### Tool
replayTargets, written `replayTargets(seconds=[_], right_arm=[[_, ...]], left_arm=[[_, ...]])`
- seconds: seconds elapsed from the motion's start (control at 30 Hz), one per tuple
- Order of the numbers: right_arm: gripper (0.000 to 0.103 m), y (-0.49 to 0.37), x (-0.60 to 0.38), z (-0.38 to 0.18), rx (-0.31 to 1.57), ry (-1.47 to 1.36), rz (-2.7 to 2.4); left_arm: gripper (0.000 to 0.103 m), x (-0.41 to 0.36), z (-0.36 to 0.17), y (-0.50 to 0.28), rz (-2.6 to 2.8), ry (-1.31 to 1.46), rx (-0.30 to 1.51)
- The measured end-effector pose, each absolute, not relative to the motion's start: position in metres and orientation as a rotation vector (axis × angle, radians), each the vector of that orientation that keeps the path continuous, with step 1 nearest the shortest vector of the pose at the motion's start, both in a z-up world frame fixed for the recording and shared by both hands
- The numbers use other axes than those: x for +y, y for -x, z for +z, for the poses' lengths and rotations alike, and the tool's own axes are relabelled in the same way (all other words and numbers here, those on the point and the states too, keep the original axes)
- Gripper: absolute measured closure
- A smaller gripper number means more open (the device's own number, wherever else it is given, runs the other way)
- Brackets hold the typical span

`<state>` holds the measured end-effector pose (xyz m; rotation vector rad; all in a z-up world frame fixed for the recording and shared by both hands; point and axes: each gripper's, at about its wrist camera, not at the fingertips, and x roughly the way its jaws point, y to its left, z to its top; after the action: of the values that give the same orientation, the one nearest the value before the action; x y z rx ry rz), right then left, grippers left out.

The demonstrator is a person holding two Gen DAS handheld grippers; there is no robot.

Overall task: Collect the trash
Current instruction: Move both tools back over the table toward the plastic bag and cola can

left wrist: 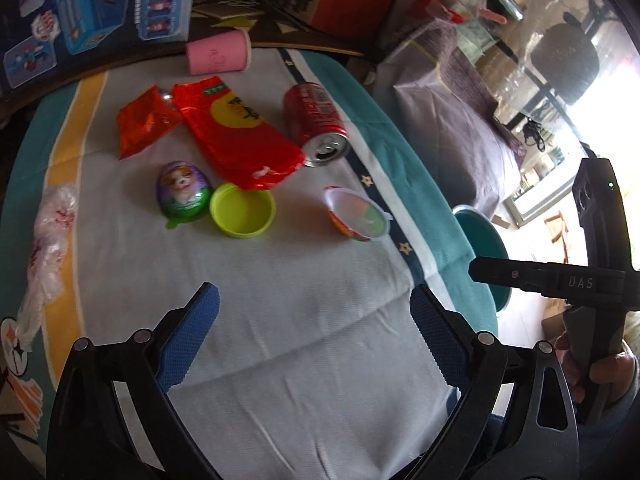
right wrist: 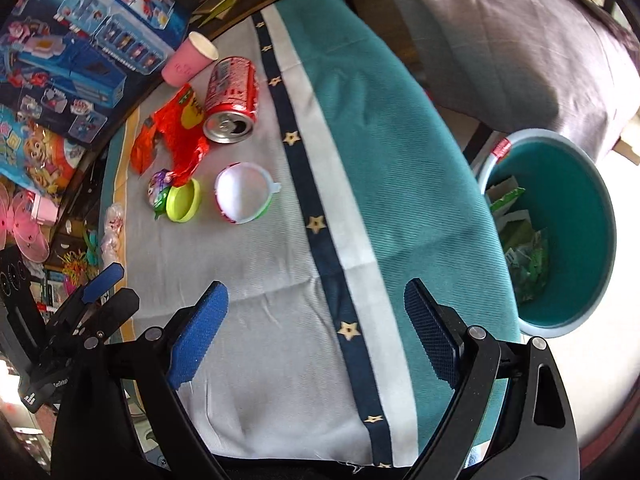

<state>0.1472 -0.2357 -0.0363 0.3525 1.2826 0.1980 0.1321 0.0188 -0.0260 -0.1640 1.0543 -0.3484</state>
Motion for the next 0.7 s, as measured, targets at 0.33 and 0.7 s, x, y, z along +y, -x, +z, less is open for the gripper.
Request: replayTargets(seconds=[0.33,0.7], right_arm=[[0.017,-0.178,-0.143,-0.03,1.325,-0.211,0.308],[0.017,-0.206,-0.073,-0.033,1.373,-0.072,0.377]], left_arm=[[0.007,0.136,-0.022,-0.138,-0.12,0.202,0.998],[0.007,0.18,-0.046,-0.149,-0.042,0.173,1.019]])
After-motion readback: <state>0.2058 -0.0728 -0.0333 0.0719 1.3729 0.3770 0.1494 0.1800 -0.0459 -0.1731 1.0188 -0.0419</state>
